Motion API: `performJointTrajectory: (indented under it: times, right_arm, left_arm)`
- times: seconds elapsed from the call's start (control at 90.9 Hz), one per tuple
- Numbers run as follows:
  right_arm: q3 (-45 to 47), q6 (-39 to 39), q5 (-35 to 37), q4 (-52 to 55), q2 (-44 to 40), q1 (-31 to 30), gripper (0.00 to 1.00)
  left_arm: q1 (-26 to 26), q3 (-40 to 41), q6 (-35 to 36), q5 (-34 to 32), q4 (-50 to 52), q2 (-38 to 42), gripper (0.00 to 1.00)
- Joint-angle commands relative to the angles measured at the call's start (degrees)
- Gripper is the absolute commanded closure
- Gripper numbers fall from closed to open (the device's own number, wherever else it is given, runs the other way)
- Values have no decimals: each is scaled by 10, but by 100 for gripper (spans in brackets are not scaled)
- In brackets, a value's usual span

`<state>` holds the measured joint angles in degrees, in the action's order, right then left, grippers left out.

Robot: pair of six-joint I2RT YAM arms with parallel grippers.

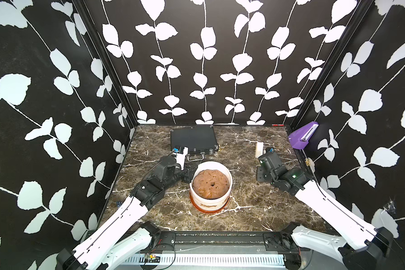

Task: Scrub the dried mud off the ceramic pot
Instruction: Pick up the brush from the center of the board, then rotate the pot on the tray.

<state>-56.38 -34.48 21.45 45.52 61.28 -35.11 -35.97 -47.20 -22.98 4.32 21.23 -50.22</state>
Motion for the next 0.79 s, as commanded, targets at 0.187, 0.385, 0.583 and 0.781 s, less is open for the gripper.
performJointTrajectory:
  times: [0.187,0.385,0.583,0.781]
  right_arm:
    - [26,33,59,-15,-5,-11,100]
    - [-17,75,59,-28,50,-11,100]
    - [-133,135,76,30,130,2,100]
    - [-180,130,69,50,172,6,100]
  left_arm:
    - [-1,-48,9,-80,70,-59,70]
    - [-1,-115,7,-96,98,-115,71]
    - [-1,-125,-20,-105,57,-130,68]
    - [-1,-118,-3,-151,82,-96,68]
